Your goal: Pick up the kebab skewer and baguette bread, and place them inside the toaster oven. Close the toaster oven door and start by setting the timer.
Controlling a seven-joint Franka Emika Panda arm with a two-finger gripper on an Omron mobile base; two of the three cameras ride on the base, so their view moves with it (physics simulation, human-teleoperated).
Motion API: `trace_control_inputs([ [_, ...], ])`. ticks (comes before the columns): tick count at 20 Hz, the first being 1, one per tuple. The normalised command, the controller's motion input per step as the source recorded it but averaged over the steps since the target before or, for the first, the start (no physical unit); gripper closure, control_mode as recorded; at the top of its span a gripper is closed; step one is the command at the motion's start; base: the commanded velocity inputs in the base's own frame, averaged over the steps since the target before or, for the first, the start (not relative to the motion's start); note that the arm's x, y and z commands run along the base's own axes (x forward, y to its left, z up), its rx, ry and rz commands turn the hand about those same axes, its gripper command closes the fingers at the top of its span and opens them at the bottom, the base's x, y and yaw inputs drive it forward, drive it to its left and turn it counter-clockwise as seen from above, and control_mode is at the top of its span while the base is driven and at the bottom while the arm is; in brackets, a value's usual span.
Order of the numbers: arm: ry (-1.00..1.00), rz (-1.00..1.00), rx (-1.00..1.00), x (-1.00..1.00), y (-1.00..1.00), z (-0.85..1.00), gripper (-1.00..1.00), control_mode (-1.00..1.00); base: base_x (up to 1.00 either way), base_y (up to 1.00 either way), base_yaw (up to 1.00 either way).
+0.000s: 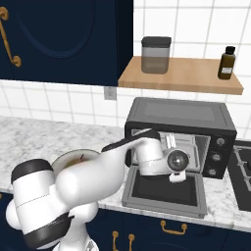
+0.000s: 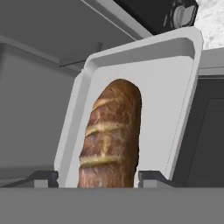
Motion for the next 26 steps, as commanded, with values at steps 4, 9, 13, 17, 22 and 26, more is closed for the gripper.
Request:
trace_control_inputs([
  [4, 0.0, 0.0, 0.02, -0.06, -0.15, 0.37, -1.0, -1.0, 0.0, 0.0, 0.0],
  [9, 0.0, 0.01, 0.0, -0.61, -0.04, 0.46, -1.0, -1.0, 0.0, 0.0, 0.0],
  [13, -0.01, 0.19, 0.0, -0.59, 0.7, 0.2, -1.0, -1.0, 0.0, 0.0, 0.0],
  [17, 0.0, 0.32, -0.04, -0.15, 1.0, 0.13, -1.0, -1.0, 0.0, 0.0, 0.0],
  [22, 0.0, 0.31, -0.1, -0.14, 1.0, 0.12, -1.0, -1.0, 0.0, 0.0, 0.0],
  [26, 0.0, 0.29, -0.1, -0.12, 1.0, 0.1, -1.0, -1.0, 0.0, 0.0, 0.0],
])
